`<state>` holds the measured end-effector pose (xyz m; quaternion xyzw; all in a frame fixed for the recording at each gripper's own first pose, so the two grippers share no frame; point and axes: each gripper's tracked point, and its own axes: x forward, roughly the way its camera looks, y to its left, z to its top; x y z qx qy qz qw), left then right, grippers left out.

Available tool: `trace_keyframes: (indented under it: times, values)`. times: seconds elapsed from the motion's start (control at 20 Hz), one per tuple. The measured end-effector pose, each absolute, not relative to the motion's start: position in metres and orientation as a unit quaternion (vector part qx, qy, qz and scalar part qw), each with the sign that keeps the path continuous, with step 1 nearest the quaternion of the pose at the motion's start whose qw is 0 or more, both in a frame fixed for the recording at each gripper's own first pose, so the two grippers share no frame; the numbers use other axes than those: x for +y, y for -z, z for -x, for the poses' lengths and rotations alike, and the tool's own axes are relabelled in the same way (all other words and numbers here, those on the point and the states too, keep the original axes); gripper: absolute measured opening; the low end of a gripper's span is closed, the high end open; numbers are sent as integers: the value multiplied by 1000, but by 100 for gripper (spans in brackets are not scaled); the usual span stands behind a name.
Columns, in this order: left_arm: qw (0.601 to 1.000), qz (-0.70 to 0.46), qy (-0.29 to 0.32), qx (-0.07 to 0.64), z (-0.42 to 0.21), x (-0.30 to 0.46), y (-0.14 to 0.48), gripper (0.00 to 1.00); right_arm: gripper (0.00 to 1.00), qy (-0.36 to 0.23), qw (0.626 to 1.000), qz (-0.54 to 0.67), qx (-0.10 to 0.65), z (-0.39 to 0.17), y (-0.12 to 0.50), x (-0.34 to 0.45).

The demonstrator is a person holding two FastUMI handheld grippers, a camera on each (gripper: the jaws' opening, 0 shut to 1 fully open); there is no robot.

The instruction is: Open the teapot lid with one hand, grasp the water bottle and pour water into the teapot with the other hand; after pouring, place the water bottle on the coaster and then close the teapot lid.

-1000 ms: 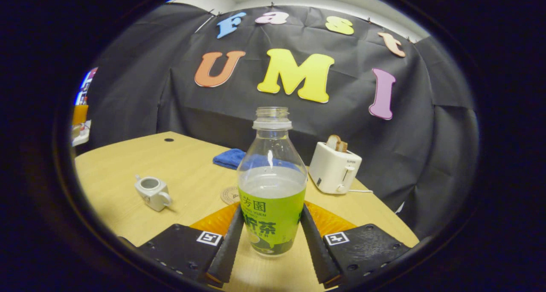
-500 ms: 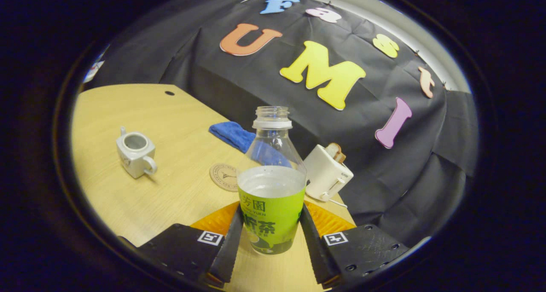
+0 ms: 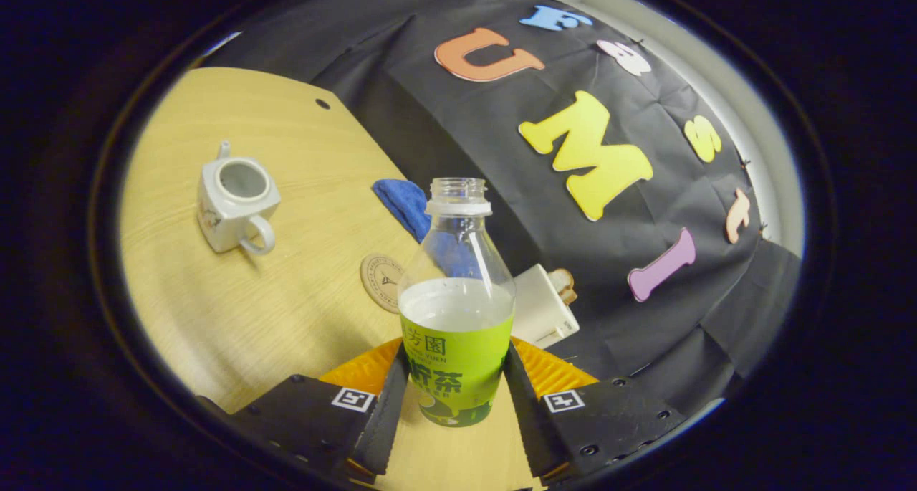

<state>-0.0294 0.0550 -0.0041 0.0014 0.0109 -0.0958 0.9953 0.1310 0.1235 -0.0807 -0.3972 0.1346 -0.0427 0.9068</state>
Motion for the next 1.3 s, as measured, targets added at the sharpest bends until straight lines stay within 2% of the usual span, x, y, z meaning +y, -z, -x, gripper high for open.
trace_keyframes:
  times: [0.65,1.3]
  values:
    - [996,20,92,6,30,81,1,4,70,43,790,607,80,-139,79,175]
    - [995,15,97,9,31,85,2,4,72,92,662,744,-16,-147,43,194]
